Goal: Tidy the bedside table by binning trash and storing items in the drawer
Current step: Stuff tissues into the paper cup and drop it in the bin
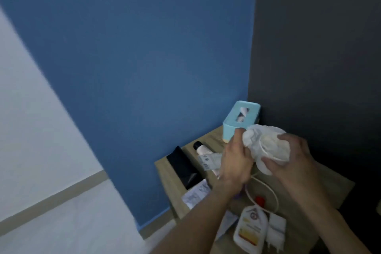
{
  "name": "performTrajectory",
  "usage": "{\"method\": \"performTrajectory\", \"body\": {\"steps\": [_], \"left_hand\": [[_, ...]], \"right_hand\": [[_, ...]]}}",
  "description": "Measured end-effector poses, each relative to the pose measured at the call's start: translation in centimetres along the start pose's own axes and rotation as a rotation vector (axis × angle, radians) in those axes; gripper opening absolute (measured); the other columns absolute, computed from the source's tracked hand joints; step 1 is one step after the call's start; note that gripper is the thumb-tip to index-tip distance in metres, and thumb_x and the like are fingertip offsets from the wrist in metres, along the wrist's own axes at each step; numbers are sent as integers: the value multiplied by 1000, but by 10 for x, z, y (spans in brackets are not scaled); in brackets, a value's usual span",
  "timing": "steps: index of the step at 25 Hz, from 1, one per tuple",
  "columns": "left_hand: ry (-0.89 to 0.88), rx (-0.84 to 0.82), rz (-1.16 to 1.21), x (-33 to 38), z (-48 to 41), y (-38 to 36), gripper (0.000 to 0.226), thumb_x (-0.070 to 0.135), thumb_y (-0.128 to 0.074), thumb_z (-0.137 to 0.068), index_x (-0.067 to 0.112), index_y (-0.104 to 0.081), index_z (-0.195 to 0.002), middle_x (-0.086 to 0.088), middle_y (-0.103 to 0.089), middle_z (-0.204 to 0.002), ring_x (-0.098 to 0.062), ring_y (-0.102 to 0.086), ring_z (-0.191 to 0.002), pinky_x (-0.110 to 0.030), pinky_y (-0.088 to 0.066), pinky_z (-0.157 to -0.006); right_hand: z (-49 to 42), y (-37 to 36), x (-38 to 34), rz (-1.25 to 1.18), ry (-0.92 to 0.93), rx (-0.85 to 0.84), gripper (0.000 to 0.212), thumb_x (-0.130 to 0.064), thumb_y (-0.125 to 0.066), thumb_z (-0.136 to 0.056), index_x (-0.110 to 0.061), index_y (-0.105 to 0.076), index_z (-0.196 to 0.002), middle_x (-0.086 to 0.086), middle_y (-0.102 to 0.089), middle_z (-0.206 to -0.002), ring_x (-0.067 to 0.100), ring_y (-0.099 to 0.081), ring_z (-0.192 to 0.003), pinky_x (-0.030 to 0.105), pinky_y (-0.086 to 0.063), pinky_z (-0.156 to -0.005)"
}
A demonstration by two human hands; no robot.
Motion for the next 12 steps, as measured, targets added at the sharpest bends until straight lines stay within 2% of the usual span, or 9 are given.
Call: {"method": "performTrajectory", "body": {"steps": [3,7,10,12], "left_hand": [[-12,146,20,-22,22,79,26,7,-35,-73,13,-48,-95,-13,-60,-91,-27,-54,-85,-35,-43,-76],[191,281,-71,-87,91,180,9,10,-36,-83,17,-41,-79,-2,-53,-77,-15,-46,-70,-33,-41,-64],[430,313,-230,-150,165,236,11,12,-39,-89,14,-50,-92,-8,-60,-93,-24,-56,-83,-39,-49,-72],[641,218,-342,-192,216,254,22,10,-40,-89,10,-54,-107,-17,-62,-107,-35,-58,-97,-40,-48,-81]], "right_hand": [[18,-37,-60,-20,226,-35,60,-11,-78,-66,-13,-50,-119,11,-50,-124,30,-50,-112,29,-38,-87],[77,-109,-130,-99,383,-238,59,-15,-80,-62,-15,-52,-114,8,-57,-114,27,-54,-104,25,-37,-79],[138,-172,-157,-73,467,-411,63,-19,-83,-59,-11,-54,-114,9,-61,-113,29,-53,-104,28,-37,-77],[181,-216,-156,-43,469,-538,65,-20,-84,-56,-9,-55,-113,13,-62,-112,33,-53,-104,33,-42,-80]]}}
Point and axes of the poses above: each hand's wrist, its own z-axis away from the middle knuckle, its own y-axis out of the back of the hand, x = y × z, the point moved 3 cm from there along -z, towards the middle knuckle
